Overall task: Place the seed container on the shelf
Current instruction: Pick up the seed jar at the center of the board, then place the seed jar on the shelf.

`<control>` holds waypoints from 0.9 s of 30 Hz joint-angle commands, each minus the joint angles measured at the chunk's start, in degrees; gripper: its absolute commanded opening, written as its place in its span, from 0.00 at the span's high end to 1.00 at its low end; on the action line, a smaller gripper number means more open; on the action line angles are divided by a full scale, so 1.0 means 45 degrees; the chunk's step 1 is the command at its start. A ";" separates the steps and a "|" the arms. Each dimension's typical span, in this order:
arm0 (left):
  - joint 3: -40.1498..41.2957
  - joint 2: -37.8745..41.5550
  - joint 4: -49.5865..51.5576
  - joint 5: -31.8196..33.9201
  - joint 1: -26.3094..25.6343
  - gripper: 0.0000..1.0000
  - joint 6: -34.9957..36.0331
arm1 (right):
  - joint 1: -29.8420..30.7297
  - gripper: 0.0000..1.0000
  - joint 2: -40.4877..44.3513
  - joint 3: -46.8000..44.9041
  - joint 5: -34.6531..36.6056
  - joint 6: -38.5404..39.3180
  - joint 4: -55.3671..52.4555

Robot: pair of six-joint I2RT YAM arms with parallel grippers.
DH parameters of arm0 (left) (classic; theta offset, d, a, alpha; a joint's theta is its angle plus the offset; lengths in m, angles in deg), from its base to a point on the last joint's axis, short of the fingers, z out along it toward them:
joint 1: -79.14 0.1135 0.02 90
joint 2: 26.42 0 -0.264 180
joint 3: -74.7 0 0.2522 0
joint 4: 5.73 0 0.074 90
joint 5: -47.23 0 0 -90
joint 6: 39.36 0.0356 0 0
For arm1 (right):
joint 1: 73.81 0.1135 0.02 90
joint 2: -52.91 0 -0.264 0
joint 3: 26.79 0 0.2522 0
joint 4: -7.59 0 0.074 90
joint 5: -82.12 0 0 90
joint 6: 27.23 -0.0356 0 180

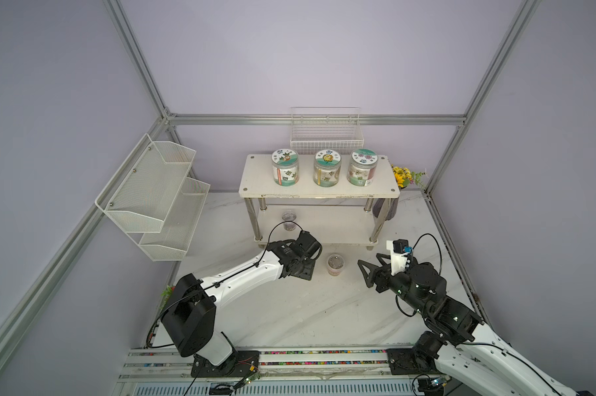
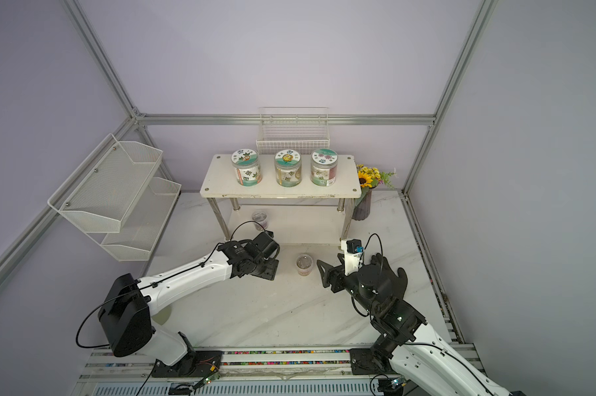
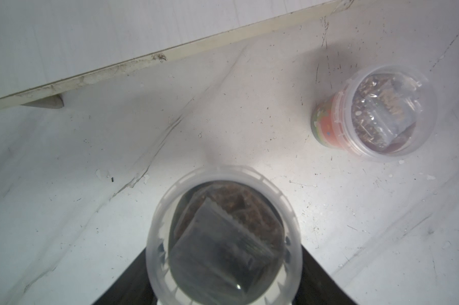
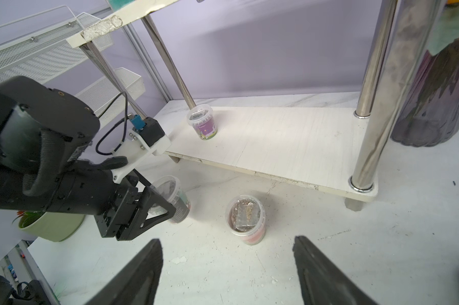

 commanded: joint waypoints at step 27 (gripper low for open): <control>-0.4612 -0.2888 0.0049 0.2451 -0.0024 0.50 0.0875 | 0.0042 0.18 0.0642 0.0476 0.0241 0.0320 -0.0503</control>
